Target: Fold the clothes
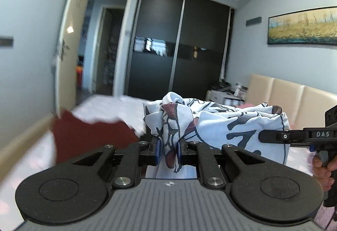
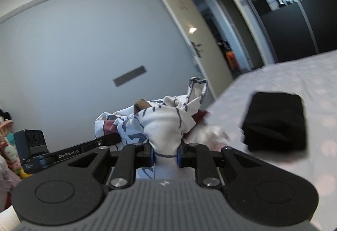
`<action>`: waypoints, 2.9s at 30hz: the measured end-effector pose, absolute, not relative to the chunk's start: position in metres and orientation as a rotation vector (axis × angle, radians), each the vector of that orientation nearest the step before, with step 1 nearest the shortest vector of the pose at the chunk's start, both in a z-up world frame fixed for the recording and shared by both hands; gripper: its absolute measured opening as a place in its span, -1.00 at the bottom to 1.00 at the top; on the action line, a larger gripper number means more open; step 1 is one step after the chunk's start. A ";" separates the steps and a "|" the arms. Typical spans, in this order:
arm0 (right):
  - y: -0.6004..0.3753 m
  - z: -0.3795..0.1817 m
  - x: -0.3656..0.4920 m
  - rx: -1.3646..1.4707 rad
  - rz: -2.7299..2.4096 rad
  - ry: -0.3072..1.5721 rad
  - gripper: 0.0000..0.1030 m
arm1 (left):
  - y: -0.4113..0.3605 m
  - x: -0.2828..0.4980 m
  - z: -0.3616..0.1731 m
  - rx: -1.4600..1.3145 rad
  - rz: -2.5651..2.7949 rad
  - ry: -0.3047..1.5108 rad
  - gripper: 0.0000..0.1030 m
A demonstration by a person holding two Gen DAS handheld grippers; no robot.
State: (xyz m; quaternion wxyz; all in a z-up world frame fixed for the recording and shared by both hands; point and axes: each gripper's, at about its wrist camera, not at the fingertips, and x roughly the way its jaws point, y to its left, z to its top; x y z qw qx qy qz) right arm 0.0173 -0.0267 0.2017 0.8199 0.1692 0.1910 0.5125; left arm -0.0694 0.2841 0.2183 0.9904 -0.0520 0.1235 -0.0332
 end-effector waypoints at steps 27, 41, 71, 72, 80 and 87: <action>0.188 0.251 0.194 0.189 1.149 0.487 -0.54 | 0.385 0.104 0.254 0.065 0.128 0.392 -0.74; 0.194 0.208 0.225 0.115 0.979 0.452 0.28 | 0.407 0.124 0.222 -0.021 0.221 0.451 -0.32; 0.252 0.129 0.196 -0.056 0.953 0.476 -0.30 | 0.446 0.121 0.154 -0.205 0.288 0.497 -0.02; 0.251 0.130 0.194 -0.058 0.962 0.472 -0.19 | 0.443 0.118 0.156 -0.201 0.305 0.498 0.06; 0.211 0.173 0.162 -0.082 0.954 0.361 0.56 | 0.398 0.089 0.192 -0.110 0.379 0.500 0.24; 0.140 0.213 0.127 -0.096 0.886 0.254 0.90 | 0.321 0.049 0.234 0.007 0.355 0.367 0.51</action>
